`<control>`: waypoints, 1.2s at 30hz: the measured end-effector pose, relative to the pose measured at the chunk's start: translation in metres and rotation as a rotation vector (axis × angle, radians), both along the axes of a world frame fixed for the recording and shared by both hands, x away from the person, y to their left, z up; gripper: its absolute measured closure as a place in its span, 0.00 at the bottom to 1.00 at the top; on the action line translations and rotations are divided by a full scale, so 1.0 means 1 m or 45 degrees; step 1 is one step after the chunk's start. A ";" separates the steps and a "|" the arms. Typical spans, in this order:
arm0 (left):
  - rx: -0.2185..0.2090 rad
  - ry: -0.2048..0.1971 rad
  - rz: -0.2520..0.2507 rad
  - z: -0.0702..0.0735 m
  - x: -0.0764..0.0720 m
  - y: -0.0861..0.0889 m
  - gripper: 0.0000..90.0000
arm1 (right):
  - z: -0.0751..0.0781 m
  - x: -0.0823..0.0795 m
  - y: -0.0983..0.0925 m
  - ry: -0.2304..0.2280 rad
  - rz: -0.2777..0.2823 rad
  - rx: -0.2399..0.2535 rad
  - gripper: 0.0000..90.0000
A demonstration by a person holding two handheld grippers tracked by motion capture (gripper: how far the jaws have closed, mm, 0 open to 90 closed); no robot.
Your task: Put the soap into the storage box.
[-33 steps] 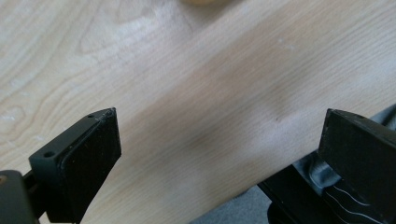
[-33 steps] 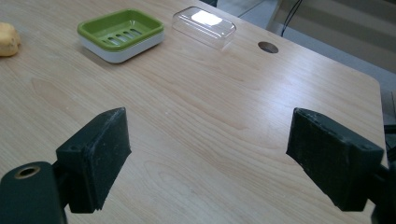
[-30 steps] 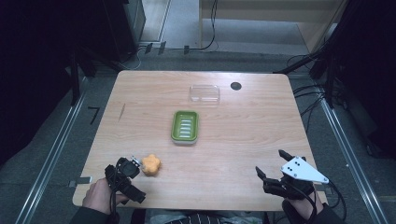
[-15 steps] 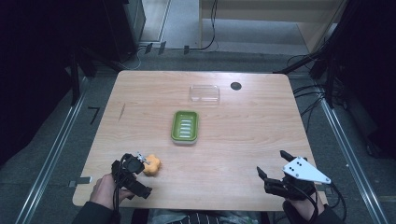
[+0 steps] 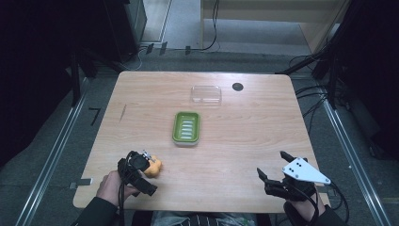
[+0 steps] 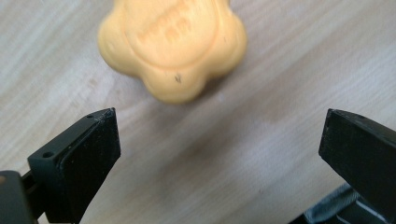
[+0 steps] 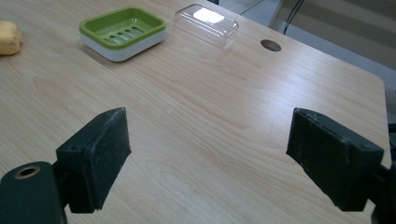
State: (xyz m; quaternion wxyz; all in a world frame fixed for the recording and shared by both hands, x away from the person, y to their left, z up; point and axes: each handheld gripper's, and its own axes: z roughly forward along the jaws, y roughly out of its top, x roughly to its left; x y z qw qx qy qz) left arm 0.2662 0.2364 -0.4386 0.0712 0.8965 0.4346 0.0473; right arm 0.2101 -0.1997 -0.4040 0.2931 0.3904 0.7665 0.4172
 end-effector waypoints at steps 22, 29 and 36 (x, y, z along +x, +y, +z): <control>0.070 -0.027 -0.009 -0.003 0.030 -0.018 0.00 | 0.000 0.001 0.002 -0.004 0.010 -0.002 0.15; 0.090 -0.004 0.037 -0.009 0.043 -0.018 0.00 | 0.000 0.001 0.002 -0.003 0.010 -0.001 0.15; 0.116 0.007 0.082 -0.013 0.049 -0.012 0.03 | 0.000 0.001 0.003 -0.005 0.014 -0.005 0.15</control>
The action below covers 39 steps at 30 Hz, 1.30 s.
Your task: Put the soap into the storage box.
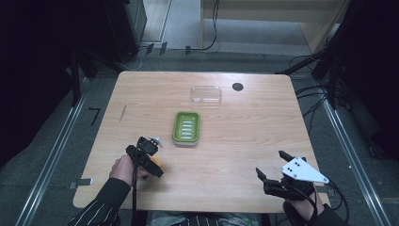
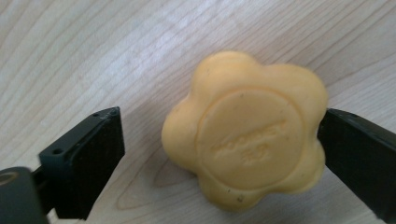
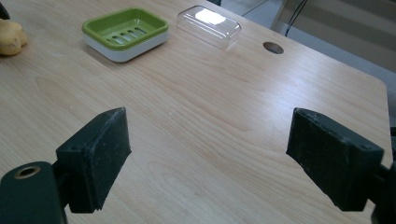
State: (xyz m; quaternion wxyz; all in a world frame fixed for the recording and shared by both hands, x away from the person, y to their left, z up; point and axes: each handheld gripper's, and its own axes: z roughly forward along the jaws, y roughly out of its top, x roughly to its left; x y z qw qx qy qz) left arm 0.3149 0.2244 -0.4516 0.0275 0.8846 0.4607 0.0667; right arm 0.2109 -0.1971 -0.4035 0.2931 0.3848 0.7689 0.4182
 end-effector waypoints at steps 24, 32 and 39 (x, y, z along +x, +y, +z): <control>-0.059 0.002 -0.013 -0.001 -0.004 0.004 0.25 | 0.000 0.000 0.000 -0.004 -0.006 -0.002 0.15; -0.062 0.009 -0.010 -0.002 -0.003 0.001 0.30 | 0.000 0.000 -0.001 -0.004 -0.008 -0.001 0.15; -0.066 0.003 -0.023 -0.002 -0.004 0.001 0.31 | 0.000 0.000 -0.001 -0.004 -0.007 -0.001 0.15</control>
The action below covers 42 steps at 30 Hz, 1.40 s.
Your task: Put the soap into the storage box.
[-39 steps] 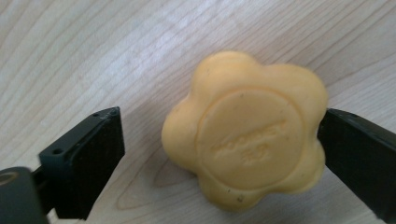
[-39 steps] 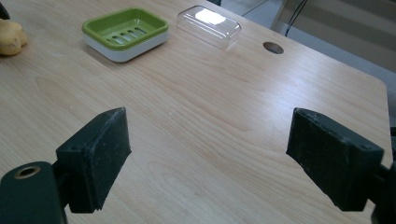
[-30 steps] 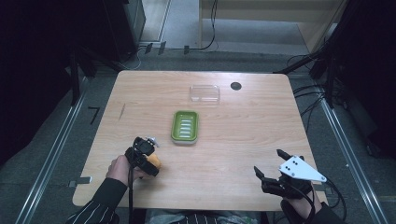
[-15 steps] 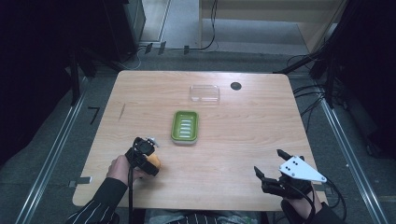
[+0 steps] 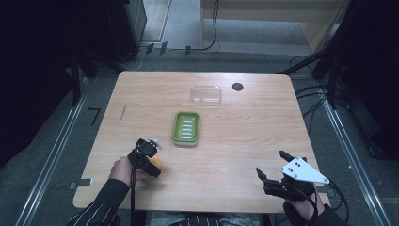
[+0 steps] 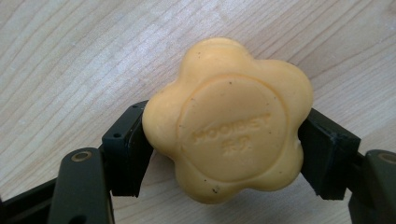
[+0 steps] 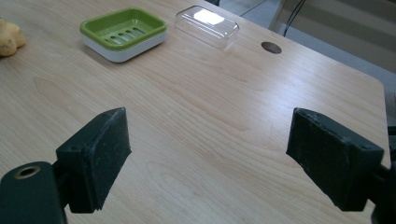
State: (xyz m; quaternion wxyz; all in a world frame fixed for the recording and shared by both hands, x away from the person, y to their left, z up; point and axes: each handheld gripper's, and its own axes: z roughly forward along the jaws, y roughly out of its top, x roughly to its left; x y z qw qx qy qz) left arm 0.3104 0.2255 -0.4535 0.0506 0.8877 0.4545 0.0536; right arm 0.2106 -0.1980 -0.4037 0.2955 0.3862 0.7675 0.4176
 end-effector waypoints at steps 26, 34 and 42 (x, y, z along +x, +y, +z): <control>-0.014 -0.059 -0.053 0.010 0.001 -0.007 0.31 | 0.000 0.000 0.000 0.001 0.000 0.001 0.15; -0.015 -0.052 -0.068 0.009 0.003 -0.010 0.31 | 0.000 0.000 0.000 0.004 -0.002 0.002 0.15; -0.020 -0.066 -0.066 0.011 0.004 -0.009 0.31 | 0.000 0.000 0.000 0.005 0.000 0.001 0.15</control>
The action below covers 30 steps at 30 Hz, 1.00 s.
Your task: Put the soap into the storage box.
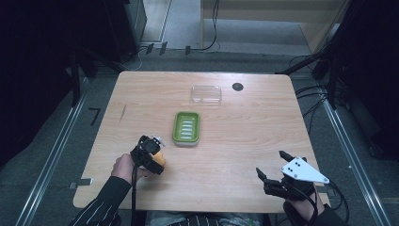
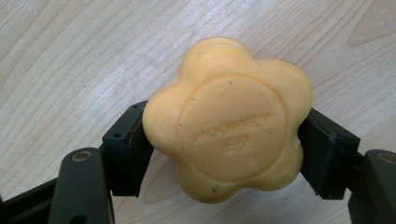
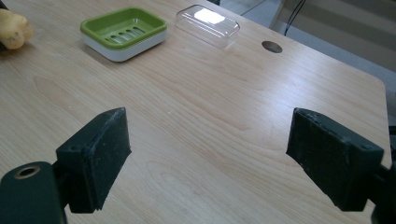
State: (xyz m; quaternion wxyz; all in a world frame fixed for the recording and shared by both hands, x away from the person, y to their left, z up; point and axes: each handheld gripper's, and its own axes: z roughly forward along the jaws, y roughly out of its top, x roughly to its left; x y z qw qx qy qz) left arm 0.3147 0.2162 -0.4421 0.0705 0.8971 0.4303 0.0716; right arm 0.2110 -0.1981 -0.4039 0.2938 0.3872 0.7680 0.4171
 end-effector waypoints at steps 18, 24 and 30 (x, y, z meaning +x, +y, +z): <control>-0.026 -0.046 0.028 0.009 0.022 -0.002 0.31 | 0.000 0.000 0.000 -0.001 -0.001 0.002 0.15; -0.039 -0.050 0.026 0.010 0.029 -0.005 0.31 | 0.000 0.001 0.000 -0.003 0.002 -0.001 0.15; -0.041 -0.064 0.014 0.014 0.036 -0.007 0.31 | 0.000 0.000 0.000 -0.001 0.001 0.002 0.15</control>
